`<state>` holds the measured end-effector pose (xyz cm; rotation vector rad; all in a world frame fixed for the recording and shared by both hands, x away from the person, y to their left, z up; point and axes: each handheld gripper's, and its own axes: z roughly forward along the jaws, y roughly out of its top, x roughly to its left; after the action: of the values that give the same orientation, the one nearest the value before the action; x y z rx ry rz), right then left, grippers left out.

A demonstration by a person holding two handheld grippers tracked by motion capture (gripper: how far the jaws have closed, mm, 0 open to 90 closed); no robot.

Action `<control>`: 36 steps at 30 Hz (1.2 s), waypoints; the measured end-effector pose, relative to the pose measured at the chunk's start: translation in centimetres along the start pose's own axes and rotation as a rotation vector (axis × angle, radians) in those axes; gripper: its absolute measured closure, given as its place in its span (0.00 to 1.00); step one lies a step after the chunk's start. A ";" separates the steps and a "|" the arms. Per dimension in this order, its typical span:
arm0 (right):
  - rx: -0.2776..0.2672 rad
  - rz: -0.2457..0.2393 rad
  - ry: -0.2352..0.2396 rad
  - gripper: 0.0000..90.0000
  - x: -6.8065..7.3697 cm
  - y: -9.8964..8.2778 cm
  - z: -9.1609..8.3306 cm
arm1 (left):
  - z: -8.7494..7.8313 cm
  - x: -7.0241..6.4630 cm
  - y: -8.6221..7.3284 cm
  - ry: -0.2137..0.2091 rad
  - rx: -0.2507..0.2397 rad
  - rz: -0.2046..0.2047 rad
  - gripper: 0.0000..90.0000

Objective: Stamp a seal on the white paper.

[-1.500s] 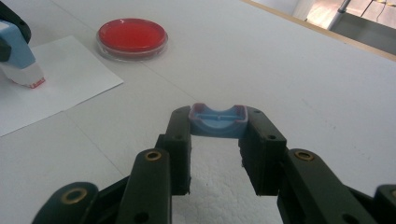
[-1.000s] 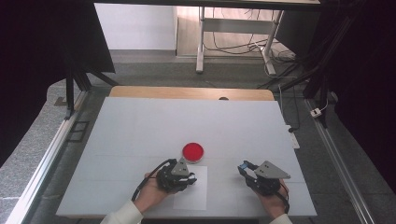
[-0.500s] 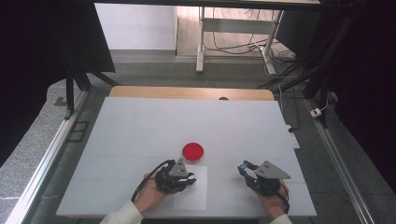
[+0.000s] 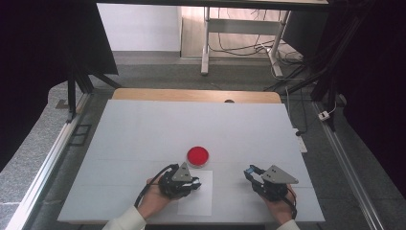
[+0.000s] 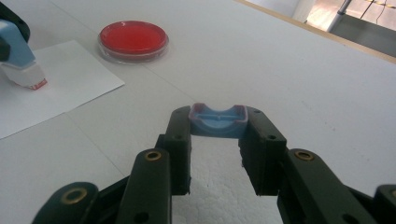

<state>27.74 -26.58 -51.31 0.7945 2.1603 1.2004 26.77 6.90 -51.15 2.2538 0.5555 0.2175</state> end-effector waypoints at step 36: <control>0.008 -0.009 0.000 0.72 0.0 0.0 0.2 | -5.7 2.3 1.9 0.017 -0.229 -0.157 0.84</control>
<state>27.84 -26.45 -51.39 0.7880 2.1676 1.1875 27.55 10.61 -45.95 1.9784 0.6785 0.2097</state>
